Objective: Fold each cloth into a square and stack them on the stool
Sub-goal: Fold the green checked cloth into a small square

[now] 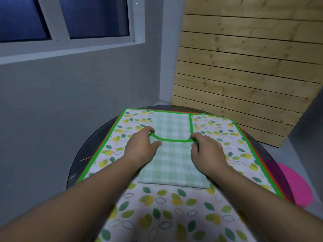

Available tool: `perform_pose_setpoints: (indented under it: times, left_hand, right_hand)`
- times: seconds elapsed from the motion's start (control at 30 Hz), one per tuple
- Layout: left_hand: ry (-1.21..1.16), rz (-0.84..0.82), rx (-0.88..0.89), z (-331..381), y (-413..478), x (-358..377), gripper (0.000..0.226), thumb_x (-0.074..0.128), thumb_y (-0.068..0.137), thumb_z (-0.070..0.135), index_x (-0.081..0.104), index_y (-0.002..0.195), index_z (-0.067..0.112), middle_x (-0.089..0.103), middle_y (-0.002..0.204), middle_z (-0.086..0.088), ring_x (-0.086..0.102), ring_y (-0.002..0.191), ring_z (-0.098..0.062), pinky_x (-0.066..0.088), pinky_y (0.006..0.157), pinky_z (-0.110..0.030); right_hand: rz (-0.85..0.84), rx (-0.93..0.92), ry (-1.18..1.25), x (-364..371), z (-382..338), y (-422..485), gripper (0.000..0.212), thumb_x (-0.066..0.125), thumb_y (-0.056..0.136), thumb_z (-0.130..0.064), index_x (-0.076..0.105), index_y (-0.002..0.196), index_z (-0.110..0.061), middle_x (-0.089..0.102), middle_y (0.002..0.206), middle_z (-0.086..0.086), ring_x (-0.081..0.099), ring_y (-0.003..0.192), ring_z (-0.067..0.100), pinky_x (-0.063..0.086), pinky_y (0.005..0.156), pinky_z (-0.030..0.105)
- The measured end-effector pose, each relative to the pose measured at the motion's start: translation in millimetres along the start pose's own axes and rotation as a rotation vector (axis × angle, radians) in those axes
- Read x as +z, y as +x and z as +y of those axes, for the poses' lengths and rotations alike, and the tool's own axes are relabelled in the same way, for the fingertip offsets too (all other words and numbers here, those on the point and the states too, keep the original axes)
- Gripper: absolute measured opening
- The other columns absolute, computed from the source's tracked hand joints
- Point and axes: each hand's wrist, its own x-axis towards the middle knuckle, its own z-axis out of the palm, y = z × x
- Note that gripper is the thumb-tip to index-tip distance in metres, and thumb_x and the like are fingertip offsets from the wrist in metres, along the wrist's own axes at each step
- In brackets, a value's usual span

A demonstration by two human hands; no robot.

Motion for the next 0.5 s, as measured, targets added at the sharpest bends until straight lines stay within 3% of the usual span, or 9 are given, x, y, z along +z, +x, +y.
perform_pose_setpoints:
  times: [0.2, 0.37, 0.5]
  left_hand:
    - [0.108, 0.024, 0.032, 1.5, -4.1, 3.9, 0.044, 0.065, 0.091, 0.045, 0.050, 0.129, 0.028, 0.053, 0.124, -0.002, 0.056, 0.103, -0.024, 0.040, 0.078, -0.033]
    - [0.140, 0.057, 0.045, 4.5, -8.7, 3.2, 0.033, 0.062, 0.093, 0.046, 0.047, 0.113, 0.025, 0.047, 0.115, -0.001, 0.052, 0.089, -0.022, 0.040, 0.071, -0.033]
    - [0.223, -0.002, 0.108, 8.1, -14.9, 0.2, 0.030, 0.055, 0.095, 0.049, 0.052, 0.107, 0.022, 0.047, 0.121, -0.004, 0.050, 0.103, -0.022, 0.046, 0.078, -0.036]
  right_hand:
    - [-0.013, 0.031, -0.073, 2.2, 0.4, 2.7, 0.035, 0.044, 0.097, -0.027, 0.057, 0.129, -0.029, 0.066, 0.113, 0.003, 0.057, 0.109, 0.027, 0.039, 0.094, 0.040]
    - [-0.067, 0.061, -0.127, 0.9, -2.5, 3.3, 0.038, 0.040, 0.100, -0.029, 0.055, 0.135, -0.026, 0.062, 0.118, 0.006, 0.053, 0.114, 0.029, 0.034, 0.095, 0.039]
    - [-0.095, 0.067, -0.169, -0.9, -5.6, 2.7, 0.036, 0.038, 0.100, -0.027, 0.059, 0.129, -0.022, 0.061, 0.116, 0.007, 0.053, 0.112, 0.030, 0.033, 0.092, 0.038]
